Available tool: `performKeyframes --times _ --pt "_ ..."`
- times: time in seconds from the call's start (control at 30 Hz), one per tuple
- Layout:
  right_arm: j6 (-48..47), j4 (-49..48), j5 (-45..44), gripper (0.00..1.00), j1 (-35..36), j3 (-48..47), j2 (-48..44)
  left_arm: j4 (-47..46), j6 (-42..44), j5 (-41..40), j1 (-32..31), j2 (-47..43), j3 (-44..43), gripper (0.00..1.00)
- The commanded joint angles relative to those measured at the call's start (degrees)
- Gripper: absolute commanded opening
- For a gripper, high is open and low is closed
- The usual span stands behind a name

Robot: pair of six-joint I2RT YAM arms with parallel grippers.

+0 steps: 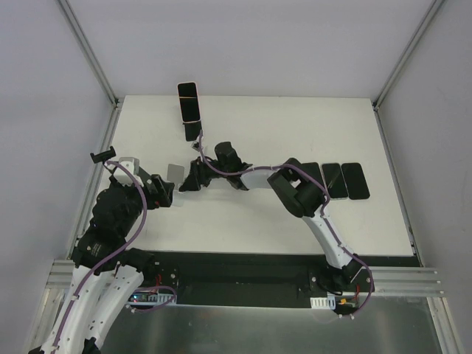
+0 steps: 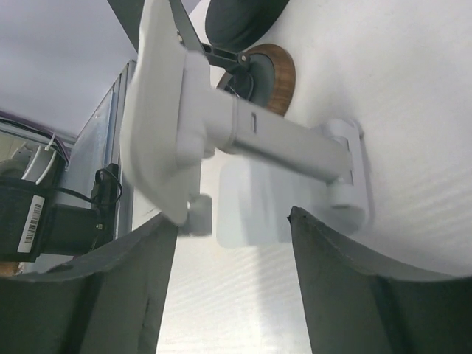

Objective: Remove the phone from the phone stand

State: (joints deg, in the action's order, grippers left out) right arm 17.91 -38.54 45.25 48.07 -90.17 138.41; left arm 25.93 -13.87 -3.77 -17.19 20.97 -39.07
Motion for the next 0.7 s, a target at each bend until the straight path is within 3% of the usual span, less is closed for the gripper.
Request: performKeyframes --times 0.0,0.27,0.37,0.57,0.67 --pt "-1.2 -1.9 1.7 0.67 -1.6 3.6 -8.1 -0.9 0.1 -1.9 0.2 1.1 -2.8 0.95" --pt "-1.5 -2.3 6.2 0.94 -4.8 11.7 -17.3 -3.3 -2.0 -3.8 0.2 6.6 -4.1 0.97" --pt "-1.6 -1.8 5.8 1.00 -6.8 16.0 -22.4 -5.5 -2.7 -4.5 0.2 10.3 -4.9 0.98" --pt "-0.4 2.9 3.5 0.96 -15.6 28.1 -36.3 -8.2 -5.0 -8.3 0.3 25.3 -11.7 0.99" --pt "-5.2 8.8 1.8 0.96 -20.6 34.5 -44.4 -9.2 -6.2 -10.0 0.5 34.9 -17.2 0.99"
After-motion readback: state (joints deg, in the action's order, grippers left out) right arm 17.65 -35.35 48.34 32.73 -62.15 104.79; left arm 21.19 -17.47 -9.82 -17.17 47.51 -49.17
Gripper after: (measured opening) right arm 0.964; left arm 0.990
